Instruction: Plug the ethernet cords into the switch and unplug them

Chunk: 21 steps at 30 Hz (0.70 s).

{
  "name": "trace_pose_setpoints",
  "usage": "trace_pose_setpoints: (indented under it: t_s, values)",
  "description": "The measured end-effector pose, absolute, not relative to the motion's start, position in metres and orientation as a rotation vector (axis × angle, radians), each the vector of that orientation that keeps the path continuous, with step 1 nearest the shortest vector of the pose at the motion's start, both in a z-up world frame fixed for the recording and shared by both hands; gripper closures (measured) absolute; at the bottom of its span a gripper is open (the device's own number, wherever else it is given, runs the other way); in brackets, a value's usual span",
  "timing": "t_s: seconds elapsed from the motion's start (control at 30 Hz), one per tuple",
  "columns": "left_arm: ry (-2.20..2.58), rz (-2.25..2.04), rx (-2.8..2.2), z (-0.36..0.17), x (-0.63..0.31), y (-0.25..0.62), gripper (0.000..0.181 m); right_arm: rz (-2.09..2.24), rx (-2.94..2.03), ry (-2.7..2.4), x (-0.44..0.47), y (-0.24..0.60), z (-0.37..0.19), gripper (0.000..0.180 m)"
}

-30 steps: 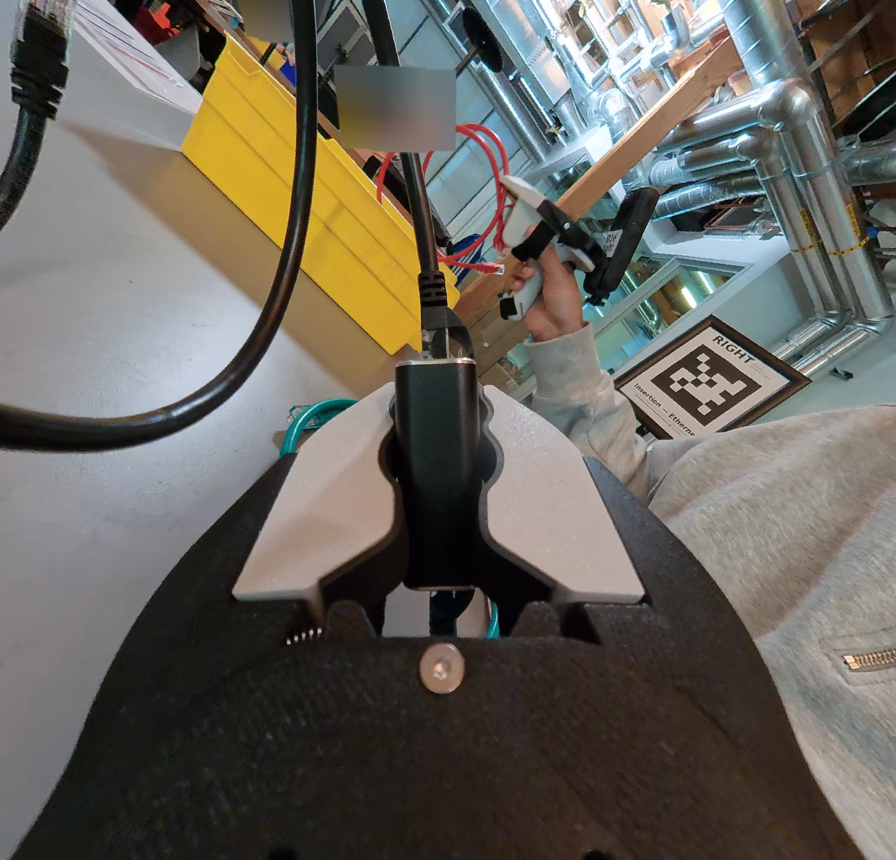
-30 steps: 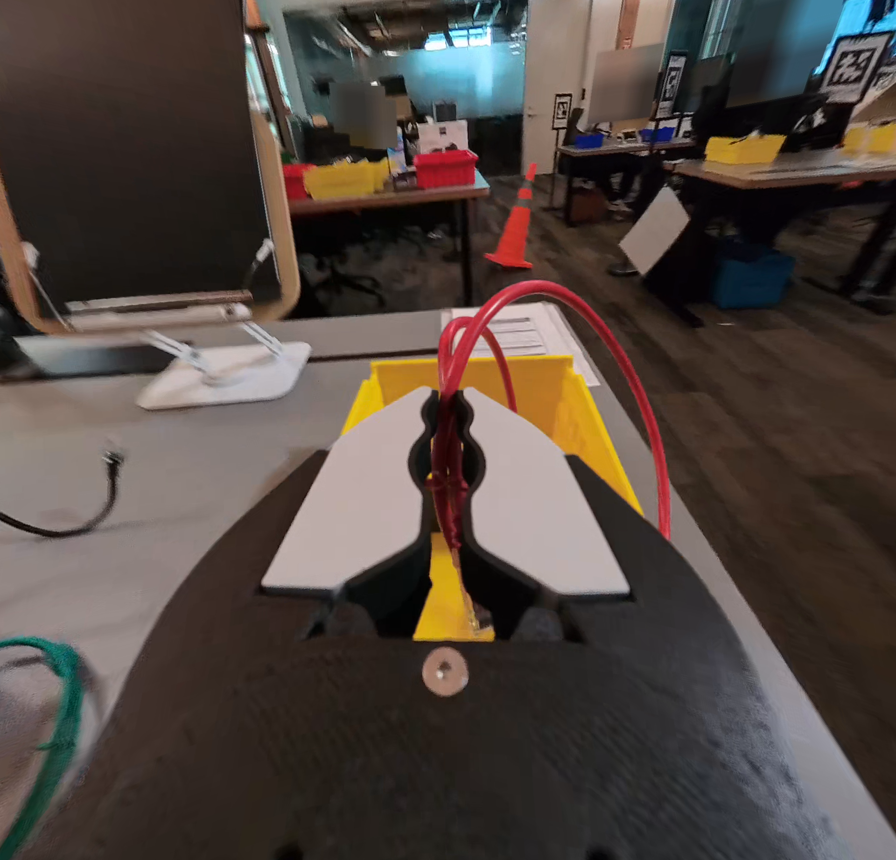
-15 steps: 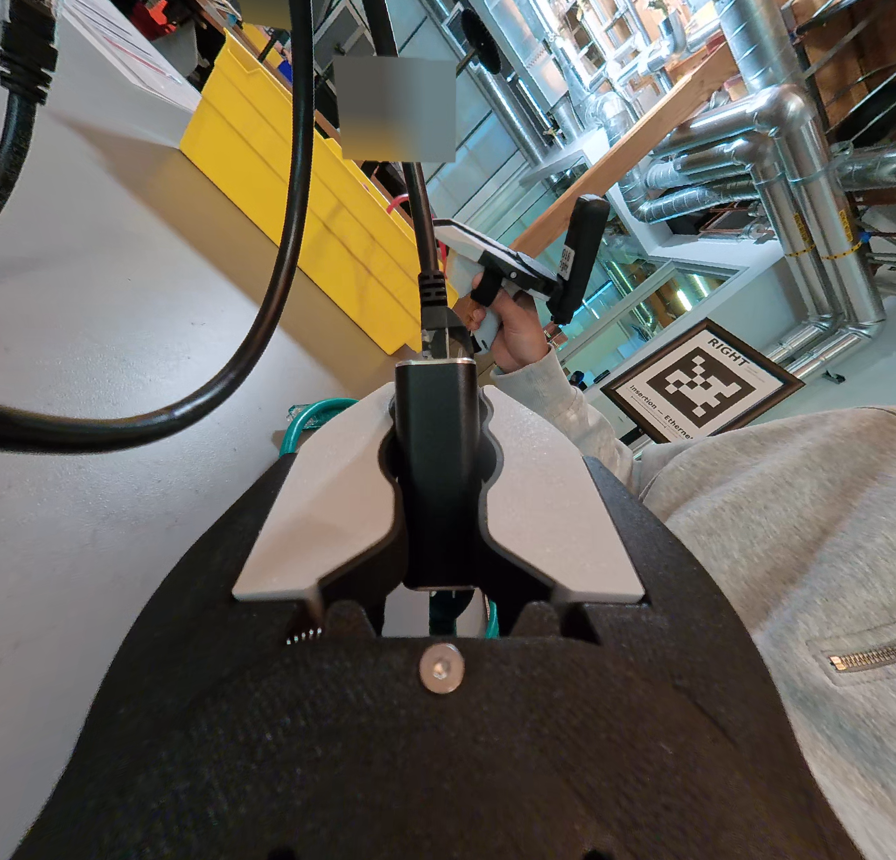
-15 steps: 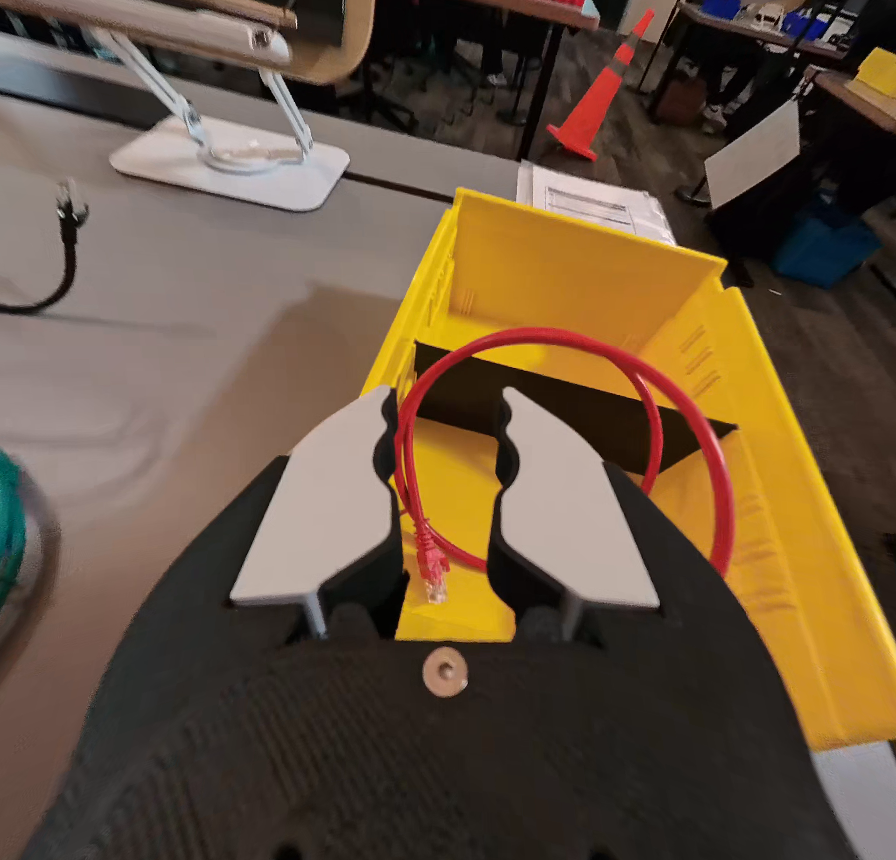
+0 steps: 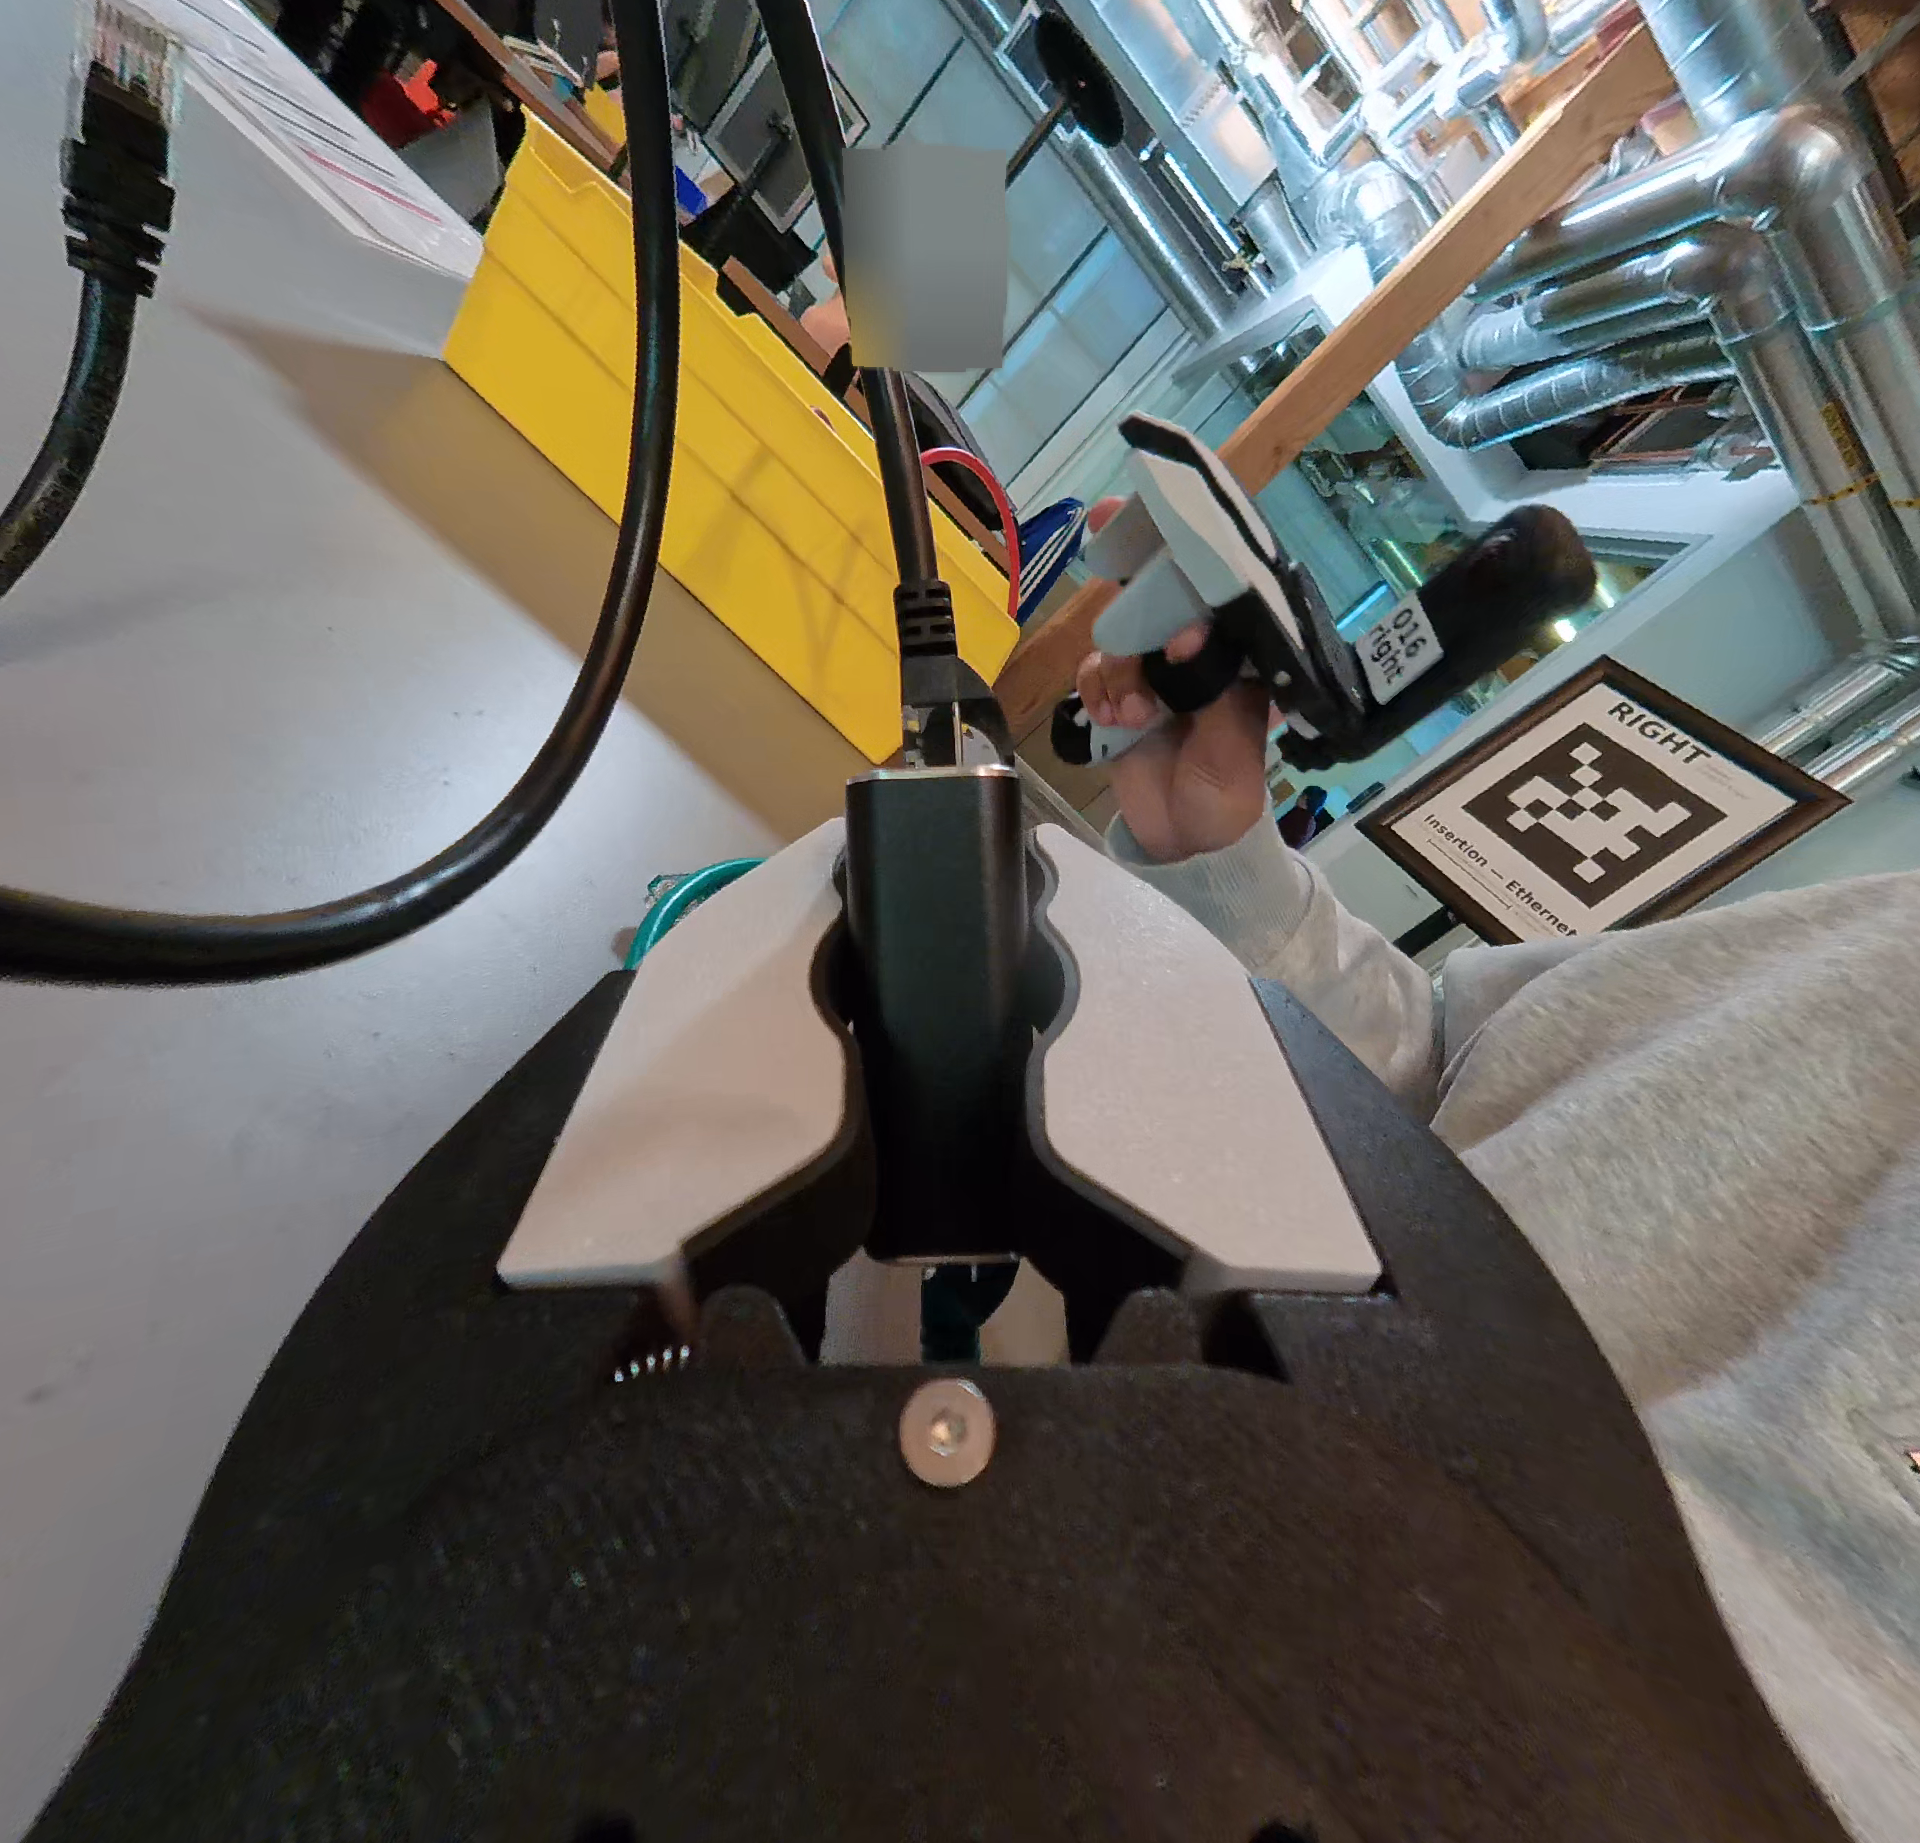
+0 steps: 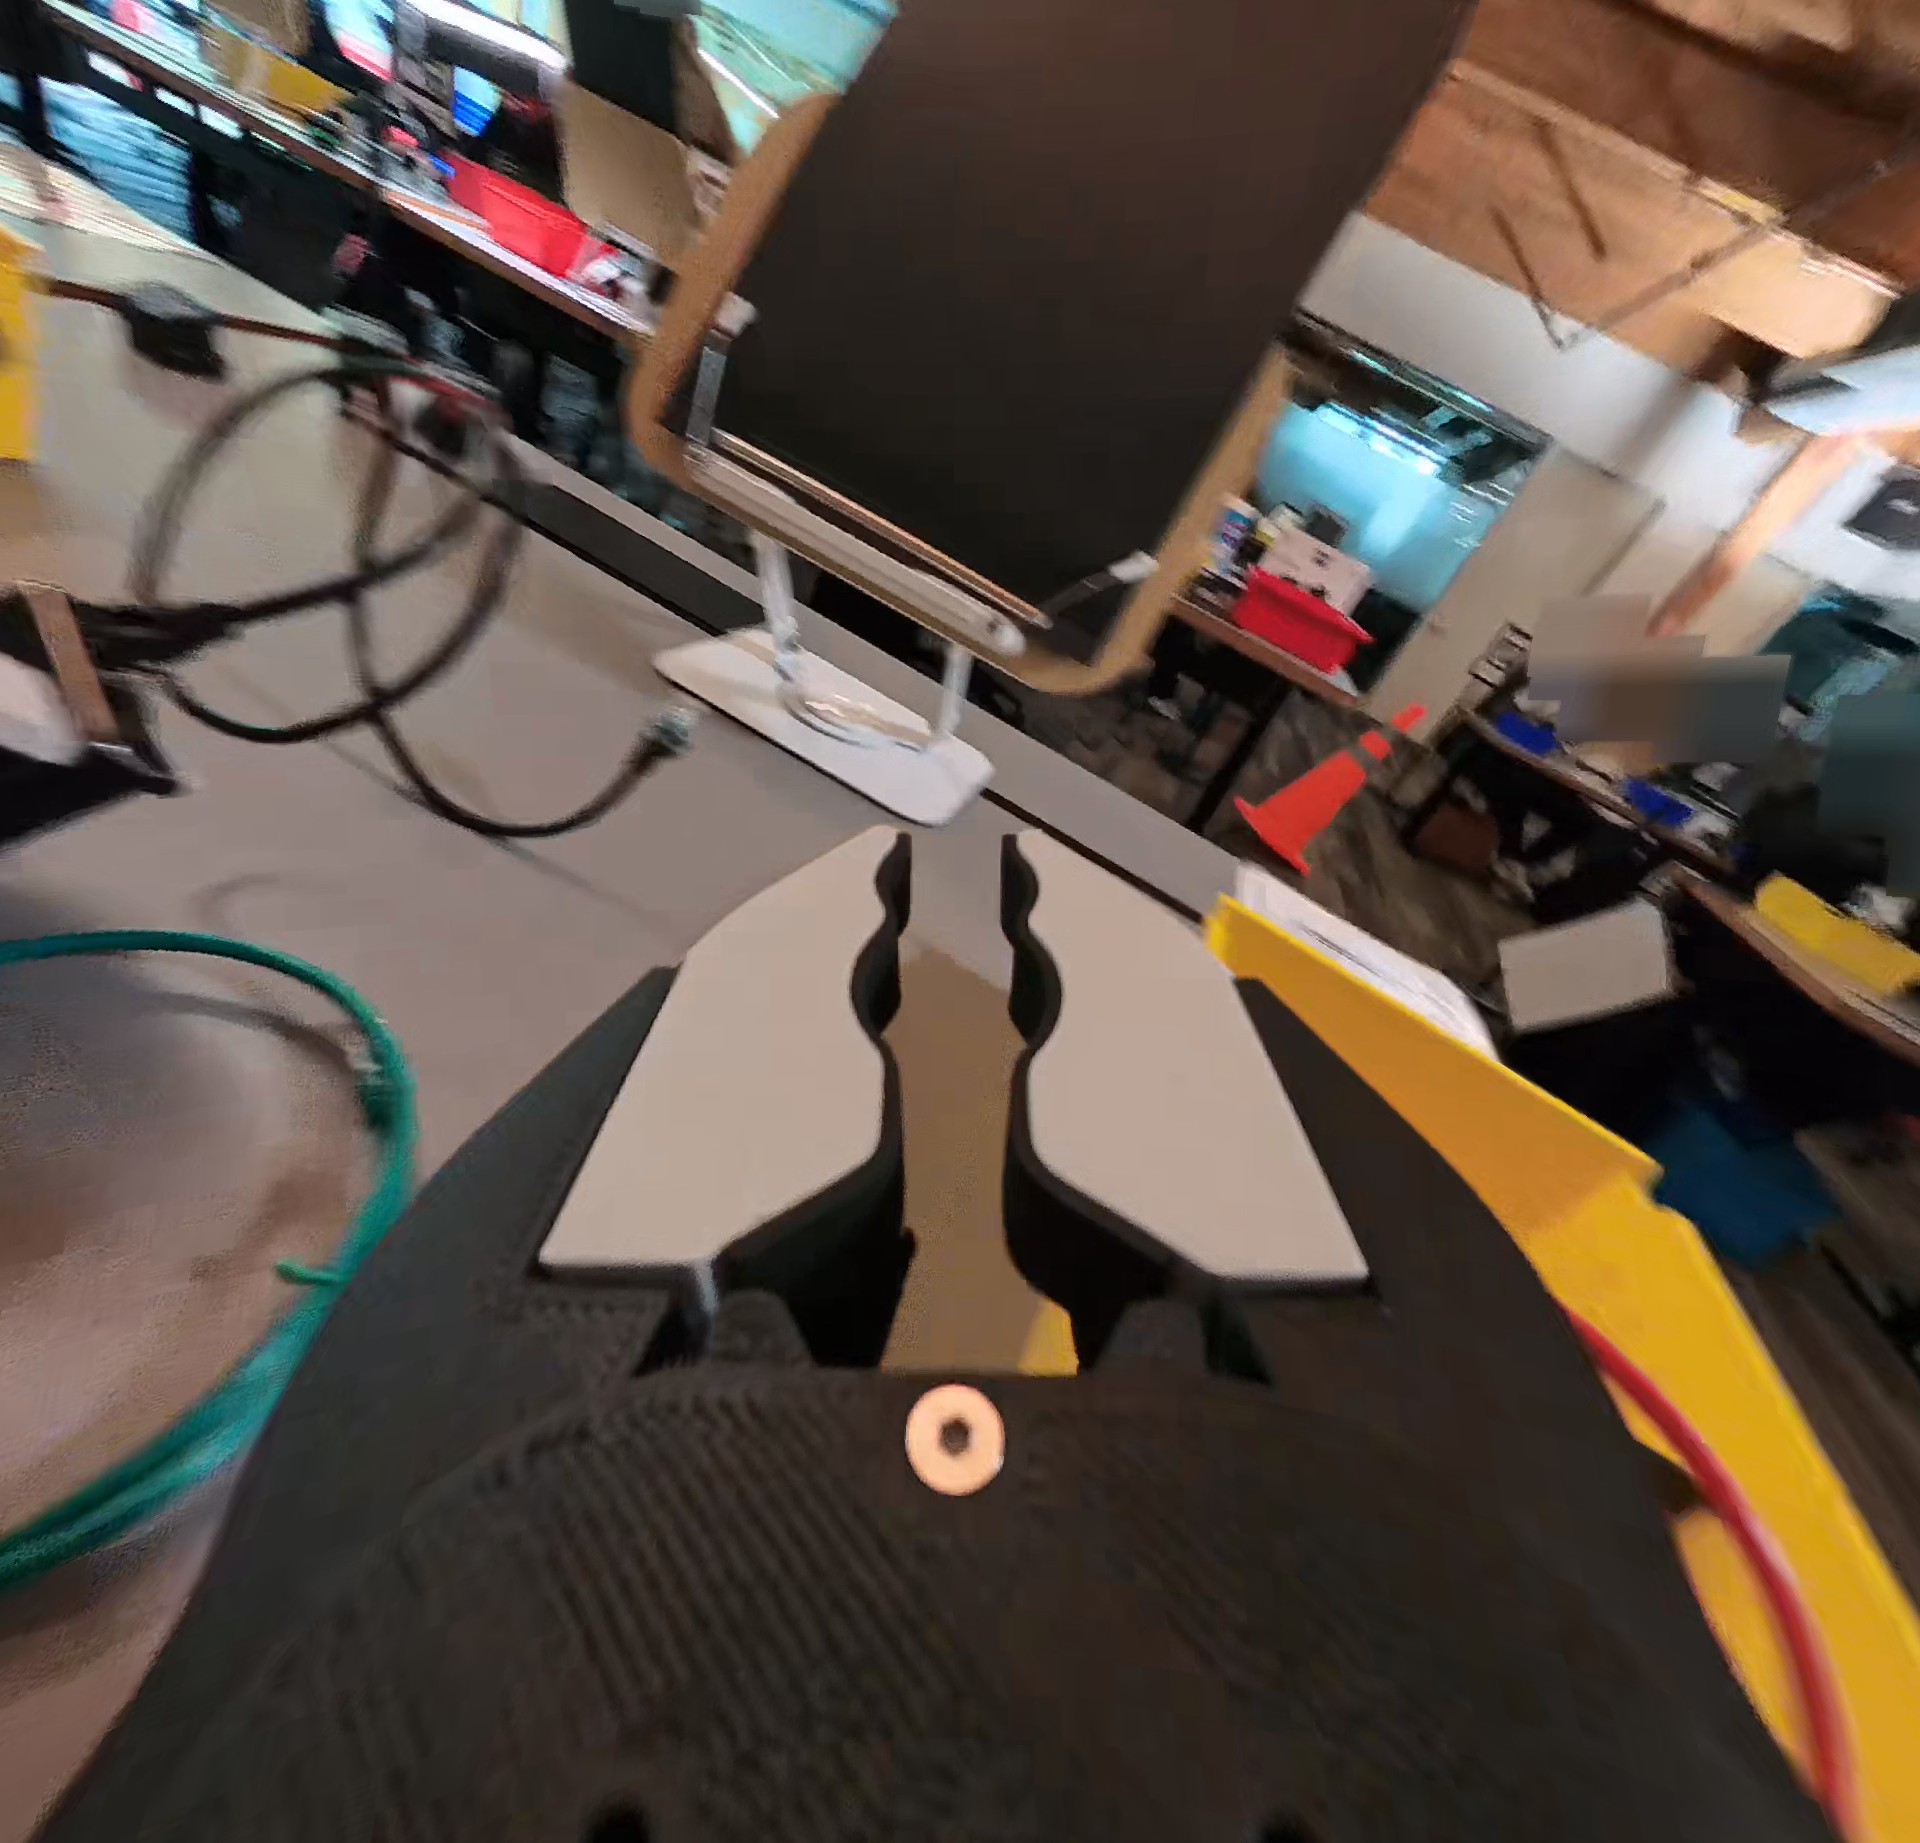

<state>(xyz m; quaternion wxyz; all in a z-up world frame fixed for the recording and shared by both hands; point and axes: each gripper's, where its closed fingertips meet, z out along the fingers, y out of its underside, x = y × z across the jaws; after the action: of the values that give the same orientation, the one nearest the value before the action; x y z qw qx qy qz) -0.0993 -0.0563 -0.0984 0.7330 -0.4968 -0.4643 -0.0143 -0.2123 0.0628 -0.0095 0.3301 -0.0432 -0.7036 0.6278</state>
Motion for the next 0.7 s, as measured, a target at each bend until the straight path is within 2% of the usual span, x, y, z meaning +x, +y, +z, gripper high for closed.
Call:
trace_pose_setpoints:
  t_s: [0.13,0.37,0.53,0.7]
  values:
    - [-1.01,0.0,-1.138,-0.098,-0.098,-0.051,0.155,1.836,-0.024,-2.035,-0.154,0.013,-0.031,0.159]
    - [-0.931,0.01,-1.277,-0.097,-0.089,-0.013,0.155,2.264,-0.228,-2.476,-0.102,-0.031,-0.067,0.14]
    - [-0.883,0.006,-1.346,-0.099,-0.084,0.003,0.154,2.562,-0.437,-2.618,-0.095,-0.031,-0.067,0.144]
    - [-0.871,-0.021,-1.339,-0.099,-0.083,0.005,0.154,2.582,-0.404,-2.664,-0.094,-0.03,-0.068,0.151]
